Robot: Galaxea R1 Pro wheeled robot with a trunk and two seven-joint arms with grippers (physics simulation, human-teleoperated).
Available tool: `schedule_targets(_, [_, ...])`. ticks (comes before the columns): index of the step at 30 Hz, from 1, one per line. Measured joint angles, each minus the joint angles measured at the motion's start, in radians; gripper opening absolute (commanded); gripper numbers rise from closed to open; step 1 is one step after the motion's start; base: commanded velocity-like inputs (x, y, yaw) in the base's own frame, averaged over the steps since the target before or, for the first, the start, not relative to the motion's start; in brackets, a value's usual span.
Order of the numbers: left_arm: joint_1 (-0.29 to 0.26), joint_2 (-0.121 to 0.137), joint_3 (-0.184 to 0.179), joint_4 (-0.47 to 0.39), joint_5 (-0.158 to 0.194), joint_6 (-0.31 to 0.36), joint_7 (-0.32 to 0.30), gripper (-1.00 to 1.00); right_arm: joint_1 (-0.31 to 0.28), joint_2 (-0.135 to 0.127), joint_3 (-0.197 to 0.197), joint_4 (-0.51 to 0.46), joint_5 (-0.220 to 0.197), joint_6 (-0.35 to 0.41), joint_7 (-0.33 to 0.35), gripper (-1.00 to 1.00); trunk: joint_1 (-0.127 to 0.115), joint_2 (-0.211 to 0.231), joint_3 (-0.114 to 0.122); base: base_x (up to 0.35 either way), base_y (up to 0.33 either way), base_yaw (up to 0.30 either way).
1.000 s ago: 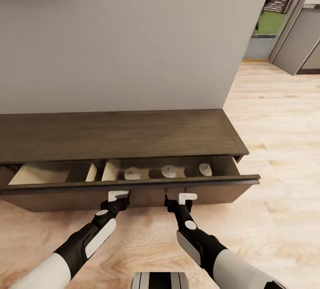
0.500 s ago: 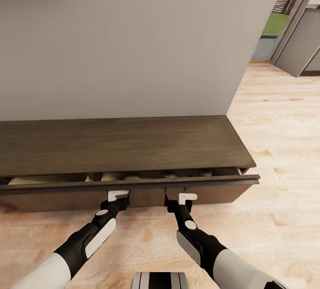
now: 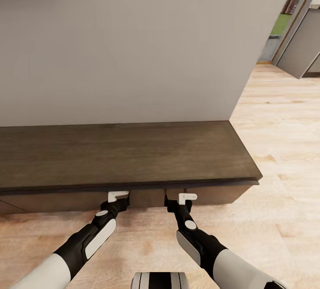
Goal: Place each of the two pumpkins and all three candles from the living room inside a cabinet in the living room (use any cabinet), then make sure every cabinet is closed, and position the cauldron so it is next to a table in the living room.
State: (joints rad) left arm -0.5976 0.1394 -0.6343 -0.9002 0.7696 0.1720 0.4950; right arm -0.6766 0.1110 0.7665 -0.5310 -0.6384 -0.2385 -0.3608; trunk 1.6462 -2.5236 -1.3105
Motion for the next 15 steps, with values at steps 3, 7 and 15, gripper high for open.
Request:
schedule_targets(3, [0.000,0.000,0.000,0.000,0.000,0.000,-0.001,1.00,0.000,0.000,0.000,0.000,0.000,0.000,0.000,1.00,0.000,0.000,0.000,0.007,0.000,0.000])
schedule_targets(7, [0.000,0.000,0.000,0.000,0.000,0.000,0.000,1.00,0.000,0.000,0.000,0.000,0.000,0.000,0.000,1.00,0.000,0.000,0.000,0.001,0.000,0.000])
schedule_targets(15, [-0.004,0.000,0.002,-0.001,-0.019,0.002,-0.002,1.00,0.000,-0.001,0.000,0.000,0.000,0.000,0.000,1.00,0.001,0.000,0.000,-0.133,0.000,0.000])
